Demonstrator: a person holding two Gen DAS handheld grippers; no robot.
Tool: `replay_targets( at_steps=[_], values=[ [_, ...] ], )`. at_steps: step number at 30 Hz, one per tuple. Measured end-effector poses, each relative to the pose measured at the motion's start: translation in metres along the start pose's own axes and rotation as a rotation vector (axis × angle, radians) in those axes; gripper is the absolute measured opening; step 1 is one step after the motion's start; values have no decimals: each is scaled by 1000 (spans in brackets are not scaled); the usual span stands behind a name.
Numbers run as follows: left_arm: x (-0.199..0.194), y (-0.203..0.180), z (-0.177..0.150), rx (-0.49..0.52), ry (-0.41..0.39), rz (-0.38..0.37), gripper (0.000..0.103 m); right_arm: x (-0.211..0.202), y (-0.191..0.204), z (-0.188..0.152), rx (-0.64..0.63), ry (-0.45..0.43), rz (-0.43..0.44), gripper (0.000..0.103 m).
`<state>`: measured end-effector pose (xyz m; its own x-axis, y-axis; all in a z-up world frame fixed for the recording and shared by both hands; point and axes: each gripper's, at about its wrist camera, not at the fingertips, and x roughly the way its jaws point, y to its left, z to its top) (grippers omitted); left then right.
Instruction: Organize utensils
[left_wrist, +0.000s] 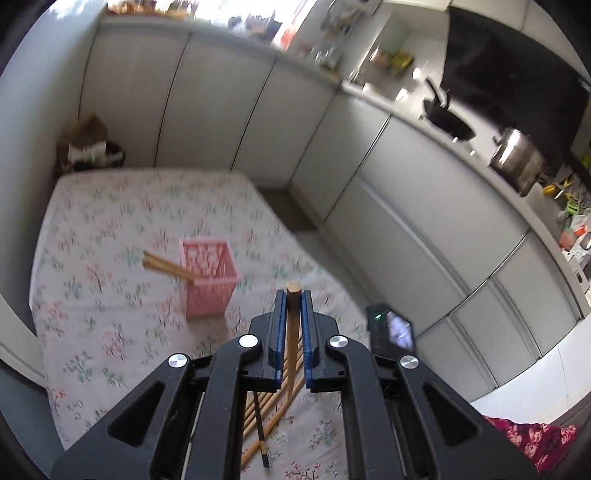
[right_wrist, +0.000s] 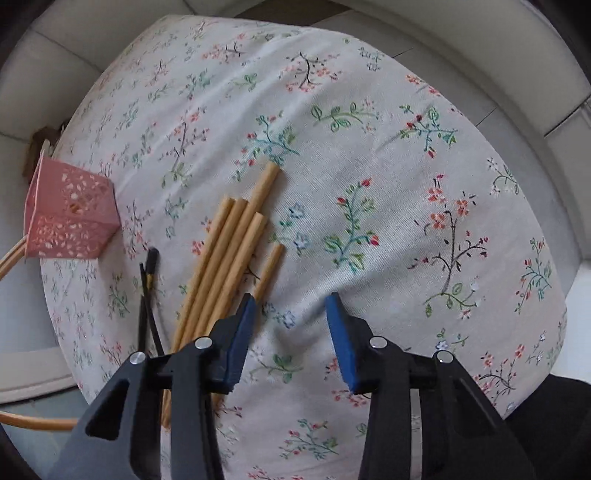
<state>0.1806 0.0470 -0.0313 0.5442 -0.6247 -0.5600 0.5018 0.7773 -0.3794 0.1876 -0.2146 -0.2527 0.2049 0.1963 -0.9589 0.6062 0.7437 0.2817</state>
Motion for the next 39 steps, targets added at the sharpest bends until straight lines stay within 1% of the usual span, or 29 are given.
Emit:
replay_targets(
  at_steps=[2, 4, 5, 6, 7, 8, 10, 12, 13, 14, 15, 17, 18, 19, 21, 23, 24, 26, 27, 28, 30, 33, 36, 39],
  values=[
    [-8, -6, 2, 12, -29, -15, 7, 0, 3, 1, 4, -1, 2, 41],
    [-19, -5, 6, 19, -40, -25, 7, 3, 6, 2, 12, 1, -14, 41],
    [-21, -6, 6, 18, -48, -28, 7, 6, 7, 4, 15, 8, -33, 37],
    [-21, -5, 7, 20, -52, -30, 7, 6, 9, 4, 9, -10, -51, 30],
    [-22, -7, 8, 22, -59, -31, 7, 7, 13, 5, 5, -7, -59, 22],
    [-25, -7, 6, 23, -66, -32, 7, 8, 15, 6, 6, -15, -67, 18],
    [-31, -10, 6, 27, -83, -26, 7, 10, 21, 8, 4, -29, -82, 17],
    [-38, -12, 7, 33, -101, -23, 7, 12, 29, 6, -24, -54, -113, 16],
    [-41, -14, 8, 32, -110, -21, 7, 13, 32, 5, -36, -62, -113, 14],
    [-44, -15, 8, 31, -116, -15, 7, 13, 31, 3, -48, -77, -90, 11],
    [-45, -16, 8, 31, -120, -8, 7, 12, 28, 2, -49, -86, -47, 11],
    [-47, -17, 8, 23, -130, 4, 7, 9, 22, -2, -46, -110, 3, 11],
    [-49, -18, 7, 16, -136, 8, 7, 4, 17, -7, -53, -136, 47, 11],
    [-50, -19, 7, 10, -143, 13, 7, -6, 11, -13, -69, -166, 85, 11],
    [-53, -23, 6, -4, -160, 20, 7, -26, 4, -25, -108, -234, 130, 11],
    [-54, -28, 6, -11, -165, 27, 7, -56, 1, -42, -173, -337, 181, 10],
    [-55, -31, 5, -7, -165, 31, 7, -71, 0, -51, -209, -386, 196, 10],
    [-55, -39, 5, 0, -159, 35, 7, -93, 0, -53, -264, -456, 218, 10],
    [-55, -43, 5, 2, -158, 37, 7, -108, -1, -63, -301, -499, 236, 10],
    [-55, -47, 5, 7, -156, 39, 7, -117, -3, -64, -325, -521, 248, 9],
    [-57, -53, 5, 11, -157, 54, 7, -137, -6, -77, -377, -571, 275, 9],
    [-59, -60, 7, 11, -160, 74, 7, -162, -3, -92, -423, -627, 301, 7],
    [-59, -64, 11, 11, -158, 102, 7, -184, -5, -96, -457, -679, 317, 6],
    [-59, -70, 15, 21, -162, 138, 7, -208, 3, -97, -484, -740, 320, 5]
  ],
)
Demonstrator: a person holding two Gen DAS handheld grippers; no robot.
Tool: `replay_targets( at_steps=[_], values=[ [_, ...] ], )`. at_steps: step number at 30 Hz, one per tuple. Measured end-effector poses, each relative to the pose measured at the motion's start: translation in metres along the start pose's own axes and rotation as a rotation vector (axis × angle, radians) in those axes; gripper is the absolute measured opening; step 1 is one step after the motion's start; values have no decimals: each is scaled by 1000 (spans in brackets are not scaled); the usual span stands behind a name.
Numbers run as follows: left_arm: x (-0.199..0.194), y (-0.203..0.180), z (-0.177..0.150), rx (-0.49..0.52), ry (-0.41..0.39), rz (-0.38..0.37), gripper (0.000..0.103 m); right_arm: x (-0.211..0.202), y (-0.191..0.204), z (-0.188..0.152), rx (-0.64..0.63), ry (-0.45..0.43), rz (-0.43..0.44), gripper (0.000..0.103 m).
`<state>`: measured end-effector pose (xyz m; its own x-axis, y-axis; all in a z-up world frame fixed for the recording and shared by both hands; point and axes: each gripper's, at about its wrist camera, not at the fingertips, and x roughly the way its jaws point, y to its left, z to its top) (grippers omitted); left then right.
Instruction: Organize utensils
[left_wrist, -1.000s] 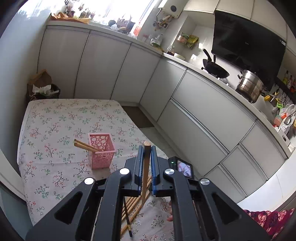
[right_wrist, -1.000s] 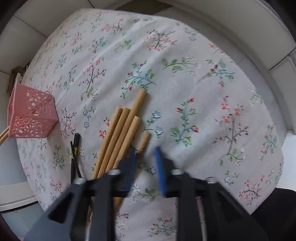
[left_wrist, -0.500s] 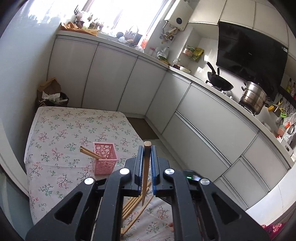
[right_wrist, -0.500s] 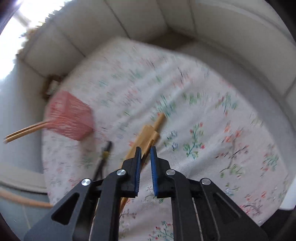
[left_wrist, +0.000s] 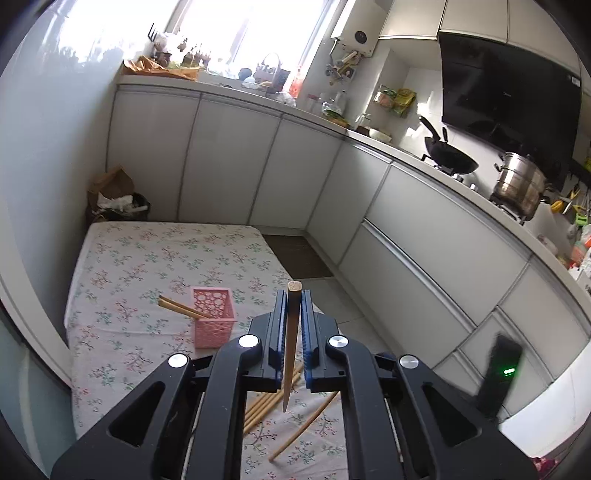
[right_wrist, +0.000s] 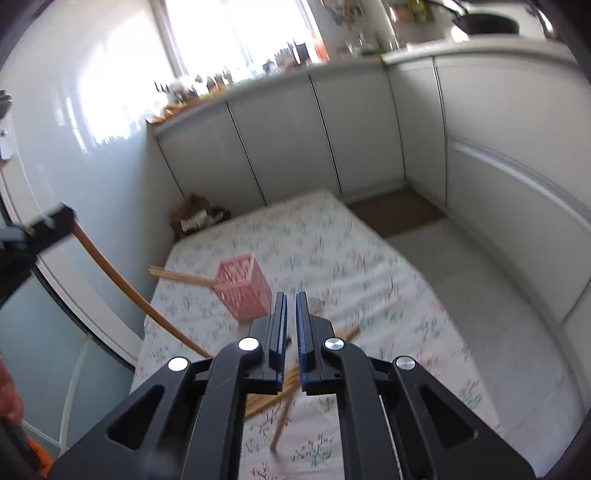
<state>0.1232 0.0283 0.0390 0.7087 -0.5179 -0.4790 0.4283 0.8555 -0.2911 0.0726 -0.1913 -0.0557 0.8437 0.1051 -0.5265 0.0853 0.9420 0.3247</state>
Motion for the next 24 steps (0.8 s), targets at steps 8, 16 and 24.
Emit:
replay_targets(
  at_steps=[8, 16, 24],
  values=[
    [13, -10, 22, 33, -29, 80, 7, -26, 7, 53, -28, -130, 14, 5],
    [21, -8, 38, 38, -56, 82, 7, 13, -34, 72, 120, 84, -12, 8],
    [15, -6, 30, 33, -58, 26, 7, 171, -137, -38, 530, 710, -178, 40]
  ],
)
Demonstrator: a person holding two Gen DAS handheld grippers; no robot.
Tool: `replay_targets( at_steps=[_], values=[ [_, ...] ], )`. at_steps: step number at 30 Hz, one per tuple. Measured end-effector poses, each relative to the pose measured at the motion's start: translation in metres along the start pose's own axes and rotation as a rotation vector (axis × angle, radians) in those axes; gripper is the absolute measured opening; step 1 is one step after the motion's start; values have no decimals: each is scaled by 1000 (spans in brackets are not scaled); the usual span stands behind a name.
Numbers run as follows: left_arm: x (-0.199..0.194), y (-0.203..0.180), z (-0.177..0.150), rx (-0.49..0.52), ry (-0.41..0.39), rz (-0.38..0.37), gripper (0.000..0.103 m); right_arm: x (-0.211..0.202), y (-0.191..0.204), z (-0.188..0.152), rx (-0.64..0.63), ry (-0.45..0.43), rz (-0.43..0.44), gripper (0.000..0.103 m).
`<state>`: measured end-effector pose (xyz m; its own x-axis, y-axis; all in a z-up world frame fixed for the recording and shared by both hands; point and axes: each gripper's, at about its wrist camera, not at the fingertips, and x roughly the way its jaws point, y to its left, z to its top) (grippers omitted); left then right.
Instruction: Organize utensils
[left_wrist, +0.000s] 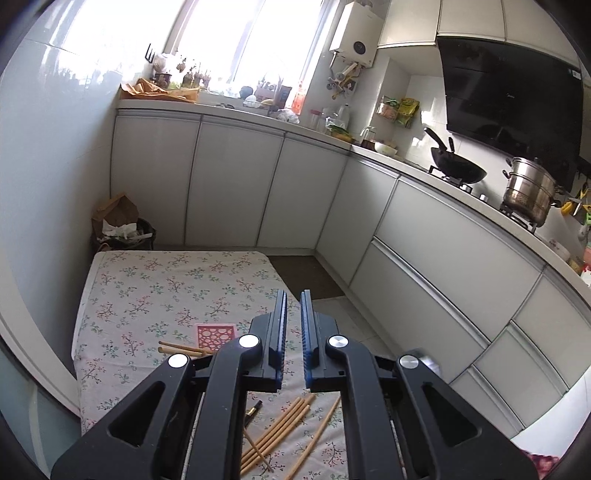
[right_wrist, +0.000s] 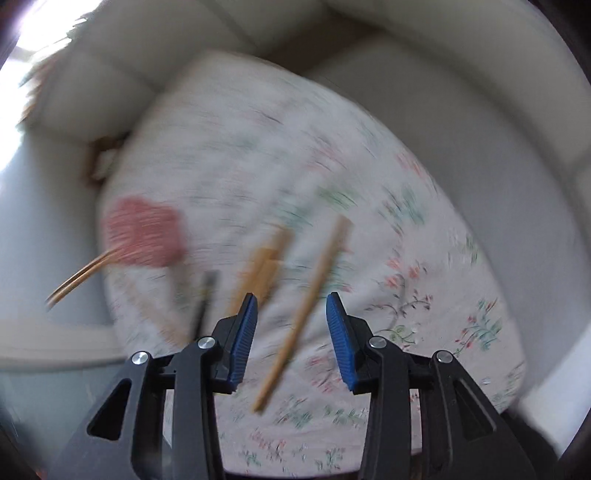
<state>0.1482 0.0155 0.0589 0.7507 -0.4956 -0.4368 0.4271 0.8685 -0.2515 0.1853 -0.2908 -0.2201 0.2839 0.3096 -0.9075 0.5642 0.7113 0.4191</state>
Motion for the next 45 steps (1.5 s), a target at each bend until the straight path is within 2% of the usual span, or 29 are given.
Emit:
replay_targets(
  at_steps=[4, 9, 10, 11, 12, 13, 15, 18, 20, 22, 25, 28, 32, 33, 34, 35, 36, 37, 45],
  values=[
    [-3, 4, 0, 7, -6, -9, 7, 28, -1, 14, 71, -3, -37, 40],
    [-1, 14, -6, 18, 8, 10, 8, 43, 23, 33, 45, -45, -106, 39],
    [0, 16, -8, 15, 15, 12, 8, 47, 25, 36, 35, -44, -120, 36],
    [3, 20, -12, 4, 31, 20, 8, 49, 29, 38, 25, -49, -130, 21],
    [6, 23, -15, 0, 45, 27, 14, 57, 30, 39, 24, -30, -120, 6],
    [16, 29, -22, -12, 87, 44, 31, 58, 27, 40, 47, -32, -102, 6],
    [34, 39, -34, -46, 155, 70, 49, 56, 24, 38, 50, -61, -91, 5],
    [67, 51, -54, -82, 272, 121, 53, 51, 15, 29, 35, -113, -56, 5],
    [88, 61, -68, -124, 333, 147, 59, 45, 10, 21, 16, -150, -32, 5],
    [115, 71, -83, -184, 391, 180, 73, 40, 6, 13, -8, -188, -12, 5],
    [146, 83, -100, -239, 440, 238, 74, 32, -3, 4, -22, -215, 22, 5],
    [176, 93, -114, -280, 459, 303, 74, 27, -9, -2, -37, -211, 57, 5],
    [197, 97, -117, -260, 438, 371, 68, 21, -3, -7, -74, -211, 88, 5],
    [200, 98, -118, -253, 439, 393, 59, 18, -1, -9, -86, -216, 94, 6],
    [205, 101, -118, -253, 442, 396, 45, 17, 0, -11, -95, -221, 99, 6],
    [209, 102, -119, -252, 452, 396, 38, 15, 2, -13, -107, -227, 104, 6],
    [211, 104, -121, -251, 463, 395, 21, 13, 3, -15, -117, -230, 108, 6],
    [211, 104, -122, -251, 469, 382, 9, 10, 5, -17, -128, -235, 113, 6],
    [145, 69, -121, -136, 344, 275, 7, -24, 13, -39, -200, -306, 171, 5]
  ],
)
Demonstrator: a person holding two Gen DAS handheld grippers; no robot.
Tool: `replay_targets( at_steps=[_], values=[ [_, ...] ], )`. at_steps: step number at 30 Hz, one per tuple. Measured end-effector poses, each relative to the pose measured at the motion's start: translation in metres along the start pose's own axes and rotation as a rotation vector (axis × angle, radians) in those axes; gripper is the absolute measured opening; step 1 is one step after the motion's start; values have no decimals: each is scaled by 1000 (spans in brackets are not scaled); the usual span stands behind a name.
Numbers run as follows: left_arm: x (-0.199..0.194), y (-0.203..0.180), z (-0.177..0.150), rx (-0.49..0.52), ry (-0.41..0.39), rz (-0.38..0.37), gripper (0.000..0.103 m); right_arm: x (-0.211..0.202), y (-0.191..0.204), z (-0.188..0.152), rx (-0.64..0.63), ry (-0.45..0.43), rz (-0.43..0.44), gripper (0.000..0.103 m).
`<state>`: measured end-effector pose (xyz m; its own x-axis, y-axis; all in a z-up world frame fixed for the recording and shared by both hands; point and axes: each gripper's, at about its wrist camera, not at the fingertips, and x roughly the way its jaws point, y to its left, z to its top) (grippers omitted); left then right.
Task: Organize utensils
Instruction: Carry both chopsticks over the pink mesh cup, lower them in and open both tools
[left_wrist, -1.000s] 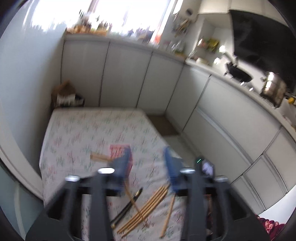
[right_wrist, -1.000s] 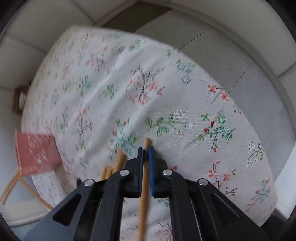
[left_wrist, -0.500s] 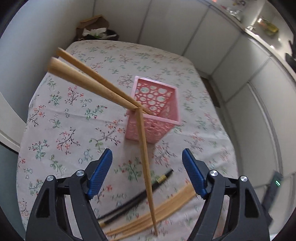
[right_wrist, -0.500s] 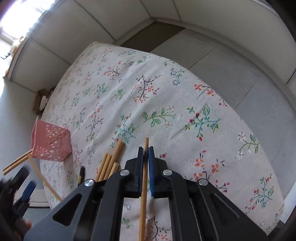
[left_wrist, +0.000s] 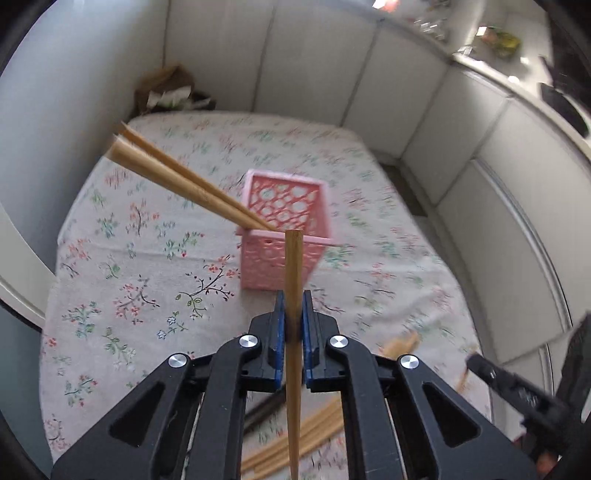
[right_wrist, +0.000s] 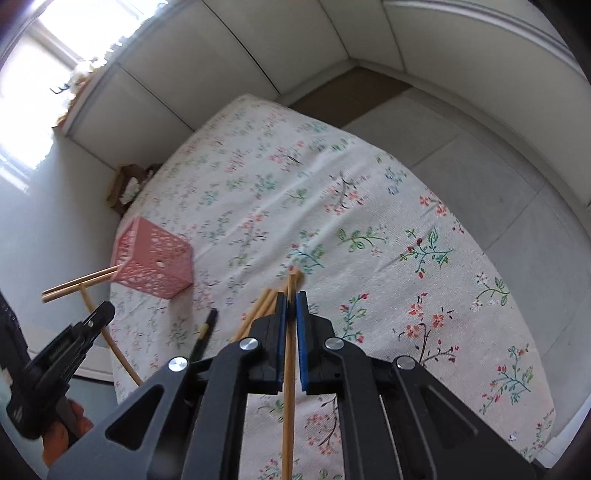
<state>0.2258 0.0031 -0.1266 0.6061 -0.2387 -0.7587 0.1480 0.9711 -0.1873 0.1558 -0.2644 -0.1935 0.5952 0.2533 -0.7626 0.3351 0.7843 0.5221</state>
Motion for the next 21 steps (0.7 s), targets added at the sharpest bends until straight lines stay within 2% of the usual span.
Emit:
replay_targets(
  at_steps=[10, 16, 21],
  values=[
    [-88, -28, -21, 86, -145, -81, 6, -70, 12, -36, -109, -93, 46, 5],
    [-131, -37, -30, 128, -227, -118, 6, -90, -1, -37, -63, -83, 54, 5],
    [-152, -40, -21, 147, -286, -145, 6, -108, 8, -32, -95, -124, 45, 5]
  ],
)
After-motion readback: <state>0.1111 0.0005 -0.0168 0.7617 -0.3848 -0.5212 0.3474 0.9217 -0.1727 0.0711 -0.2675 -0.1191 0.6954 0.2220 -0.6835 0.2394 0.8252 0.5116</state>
